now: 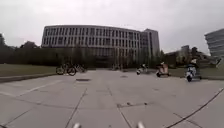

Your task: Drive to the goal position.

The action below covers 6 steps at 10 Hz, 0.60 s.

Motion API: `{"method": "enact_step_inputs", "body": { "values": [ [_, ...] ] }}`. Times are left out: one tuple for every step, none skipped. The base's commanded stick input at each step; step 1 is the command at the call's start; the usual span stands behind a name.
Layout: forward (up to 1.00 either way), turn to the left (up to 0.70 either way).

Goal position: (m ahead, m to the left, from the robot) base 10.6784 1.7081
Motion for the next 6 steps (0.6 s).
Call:
{"method": "enact_step_inputs", "body": {
  "values": [
    [0.5,0.01],
    [0.5,0.01],
    [0.5,0.0],
    [0.5,0.0],
    [0.5,0.0],
    [0.5,0.0]
  ]
}}
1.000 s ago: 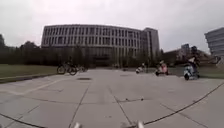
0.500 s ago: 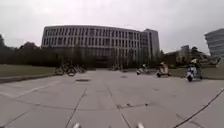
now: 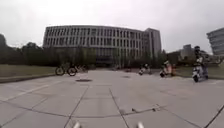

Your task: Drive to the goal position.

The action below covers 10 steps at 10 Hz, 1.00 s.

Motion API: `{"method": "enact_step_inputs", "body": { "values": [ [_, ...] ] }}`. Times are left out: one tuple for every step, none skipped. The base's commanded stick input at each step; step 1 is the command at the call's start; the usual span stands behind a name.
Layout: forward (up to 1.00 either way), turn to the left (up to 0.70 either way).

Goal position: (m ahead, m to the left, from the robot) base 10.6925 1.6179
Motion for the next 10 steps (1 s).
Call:
{"method": "enact_step_inputs", "body": {
  "values": [
    [0.5,0.0],
    [0.5,0.0],
    [0.5,0.0],
    [0.5,0.0],
    [0.5,0.0],
    [0.5,0.0],
    [0.5,0.0],
    [0.5,0.0],
    [0.5,0.0],
    [0.5,0.0]
  ]
}}
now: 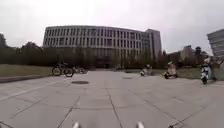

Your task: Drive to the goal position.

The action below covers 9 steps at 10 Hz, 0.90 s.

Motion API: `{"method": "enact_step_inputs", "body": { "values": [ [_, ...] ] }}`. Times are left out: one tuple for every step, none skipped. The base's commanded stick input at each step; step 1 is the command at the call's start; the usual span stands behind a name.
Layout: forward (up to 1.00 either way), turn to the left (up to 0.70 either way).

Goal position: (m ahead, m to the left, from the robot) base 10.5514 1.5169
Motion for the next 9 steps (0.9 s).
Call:
{"method": "enact_step_inputs", "body": {
  "values": [
    [0.5,0.0],
    [0.5,0.0],
    [0.5,0.0],
    [0.5,0.0],
    [0.5,0.0],
    [0.5,0.0],
    [0.5,0.0],
    [0.5,0.0],
    [0.5,0.0]
  ]
}}
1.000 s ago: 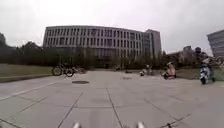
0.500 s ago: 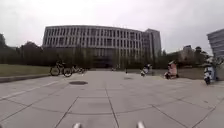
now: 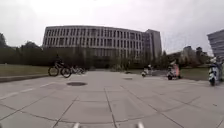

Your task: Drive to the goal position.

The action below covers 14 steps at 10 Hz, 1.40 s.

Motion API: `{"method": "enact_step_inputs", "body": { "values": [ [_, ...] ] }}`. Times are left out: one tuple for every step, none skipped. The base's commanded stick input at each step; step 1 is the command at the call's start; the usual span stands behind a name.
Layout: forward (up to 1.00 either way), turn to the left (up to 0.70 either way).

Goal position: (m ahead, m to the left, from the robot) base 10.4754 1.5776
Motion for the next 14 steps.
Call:
{"method": "enact_step_inputs", "body": {
  "values": [
    [0.5,0.0],
    [0.5,0.0],
    [0.5,0.0],
    [0.5,0.0],
    [0.5,0.0],
    [0.5,0.0],
    [0.5,0.0],
    [0.5,0.0],
    [0.5,0.0],
    [0.5,0.0],
    [0.5,0.0],
    [0.5,0.0],
    [0.5,0.0],
    [0.5,0.0]
  ]
}}
